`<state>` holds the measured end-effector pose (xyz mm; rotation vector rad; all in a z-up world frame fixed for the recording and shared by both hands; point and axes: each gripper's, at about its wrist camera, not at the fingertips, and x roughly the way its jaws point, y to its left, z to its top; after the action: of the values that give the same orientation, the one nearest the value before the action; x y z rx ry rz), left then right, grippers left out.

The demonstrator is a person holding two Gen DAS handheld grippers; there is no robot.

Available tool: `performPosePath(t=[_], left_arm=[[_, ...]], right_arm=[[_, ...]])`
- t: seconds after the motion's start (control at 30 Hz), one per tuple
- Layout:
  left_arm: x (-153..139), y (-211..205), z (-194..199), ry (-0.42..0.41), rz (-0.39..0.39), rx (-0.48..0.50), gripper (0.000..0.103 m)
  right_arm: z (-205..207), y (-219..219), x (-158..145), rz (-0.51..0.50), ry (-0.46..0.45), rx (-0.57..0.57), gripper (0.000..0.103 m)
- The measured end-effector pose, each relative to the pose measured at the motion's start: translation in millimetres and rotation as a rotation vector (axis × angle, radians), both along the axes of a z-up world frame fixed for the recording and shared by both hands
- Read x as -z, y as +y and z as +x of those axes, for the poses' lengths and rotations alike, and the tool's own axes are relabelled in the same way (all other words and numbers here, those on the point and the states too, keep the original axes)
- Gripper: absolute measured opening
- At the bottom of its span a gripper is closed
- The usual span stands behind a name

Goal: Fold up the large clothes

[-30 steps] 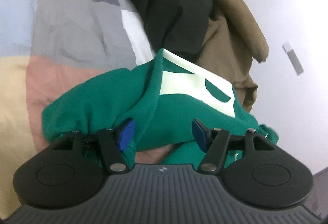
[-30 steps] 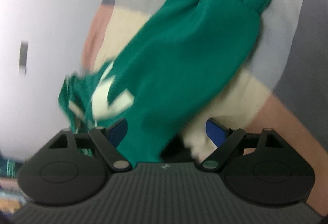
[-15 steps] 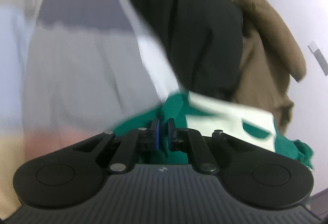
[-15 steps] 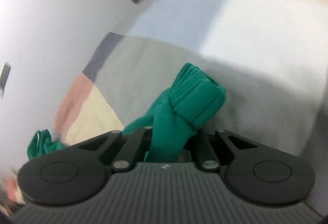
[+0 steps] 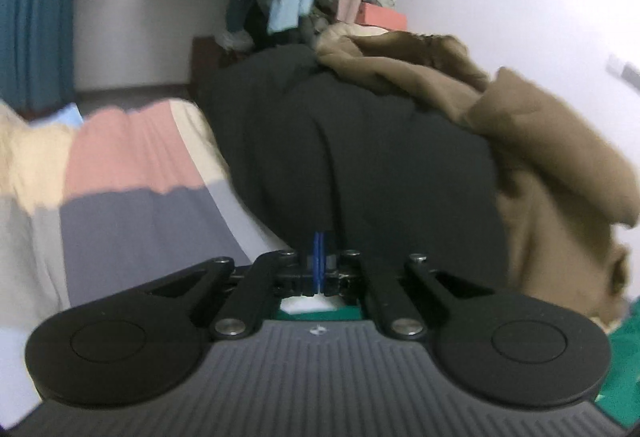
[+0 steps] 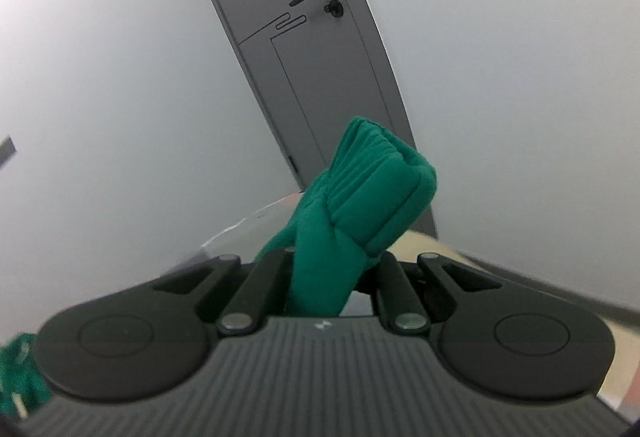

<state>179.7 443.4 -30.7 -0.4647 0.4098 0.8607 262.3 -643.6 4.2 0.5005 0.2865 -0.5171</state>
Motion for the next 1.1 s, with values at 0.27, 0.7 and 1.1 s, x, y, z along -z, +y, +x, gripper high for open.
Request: performPosePath(t=[0.27, 0.7, 1.1], left_arm=[[40, 8, 16, 0.099, -0.019, 0.05, 0.001], [26, -84, -9, 0.117, -0.09, 0.284, 0.037], [29, -200, -63, 0.071, -0.304, 0.505, 0.055]], right_arm=[[41, -15, 98, 0.042, 0.22, 0.055, 0.009], [-23, -1, 98, 0.258, 0.197, 0.052, 0.067], [-99, 151, 54, 0.393, 0.197, -0.342, 0.067]])
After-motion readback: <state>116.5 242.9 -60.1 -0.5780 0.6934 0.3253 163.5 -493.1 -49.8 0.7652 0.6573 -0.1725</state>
